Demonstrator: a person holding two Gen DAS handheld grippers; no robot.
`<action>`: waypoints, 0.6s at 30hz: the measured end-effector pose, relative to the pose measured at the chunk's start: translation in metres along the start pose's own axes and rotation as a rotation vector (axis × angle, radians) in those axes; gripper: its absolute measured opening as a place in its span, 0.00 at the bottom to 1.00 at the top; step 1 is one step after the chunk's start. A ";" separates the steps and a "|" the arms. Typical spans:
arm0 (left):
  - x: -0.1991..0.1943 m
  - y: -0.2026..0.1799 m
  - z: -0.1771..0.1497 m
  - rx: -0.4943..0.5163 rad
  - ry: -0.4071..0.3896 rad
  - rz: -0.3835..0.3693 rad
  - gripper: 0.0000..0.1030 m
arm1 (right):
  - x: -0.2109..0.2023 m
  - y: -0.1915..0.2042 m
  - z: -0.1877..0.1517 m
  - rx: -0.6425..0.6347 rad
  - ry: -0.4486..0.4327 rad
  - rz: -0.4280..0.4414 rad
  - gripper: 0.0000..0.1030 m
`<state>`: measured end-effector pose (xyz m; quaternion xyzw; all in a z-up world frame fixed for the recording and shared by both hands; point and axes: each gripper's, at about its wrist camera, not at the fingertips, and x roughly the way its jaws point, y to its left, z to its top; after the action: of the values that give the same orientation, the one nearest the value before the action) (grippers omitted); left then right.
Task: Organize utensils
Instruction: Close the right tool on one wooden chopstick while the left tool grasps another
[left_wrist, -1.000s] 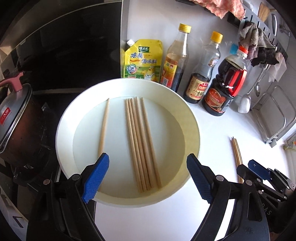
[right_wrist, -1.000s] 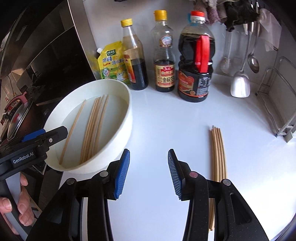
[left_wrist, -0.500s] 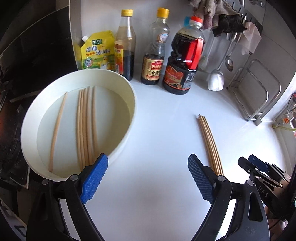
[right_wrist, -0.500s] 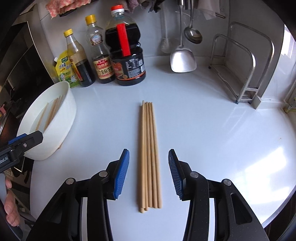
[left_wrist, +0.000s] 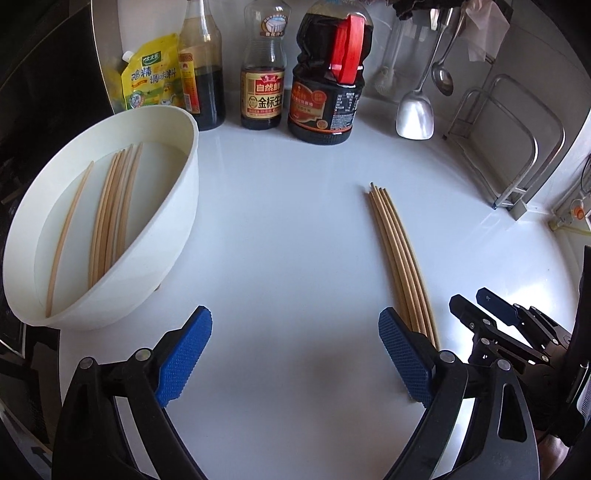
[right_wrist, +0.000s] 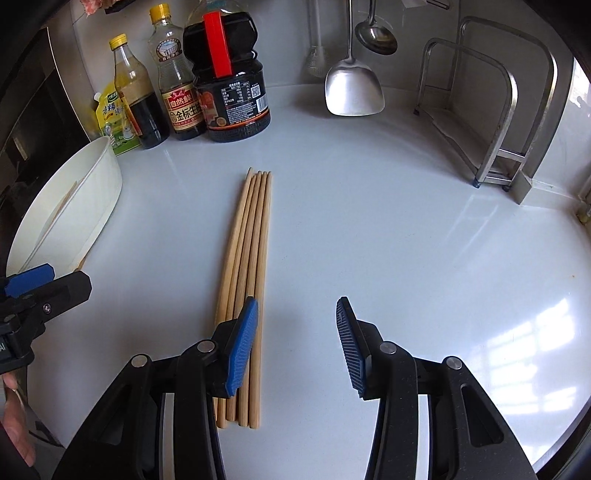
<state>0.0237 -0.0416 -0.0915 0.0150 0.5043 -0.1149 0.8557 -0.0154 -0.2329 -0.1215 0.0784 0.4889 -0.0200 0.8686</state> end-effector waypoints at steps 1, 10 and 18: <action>0.002 -0.001 -0.001 -0.002 0.003 0.000 0.88 | 0.003 0.001 0.000 -0.005 0.002 0.004 0.41; 0.017 -0.007 -0.003 -0.016 0.030 0.013 0.88 | 0.021 0.004 0.002 -0.035 0.018 0.011 0.41; 0.023 -0.011 -0.005 -0.024 0.037 0.025 0.88 | 0.024 0.006 0.002 -0.069 0.019 0.015 0.41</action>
<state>0.0281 -0.0560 -0.1127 0.0132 0.5211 -0.0981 0.8478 -0.0005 -0.2259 -0.1407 0.0525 0.4971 0.0041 0.8661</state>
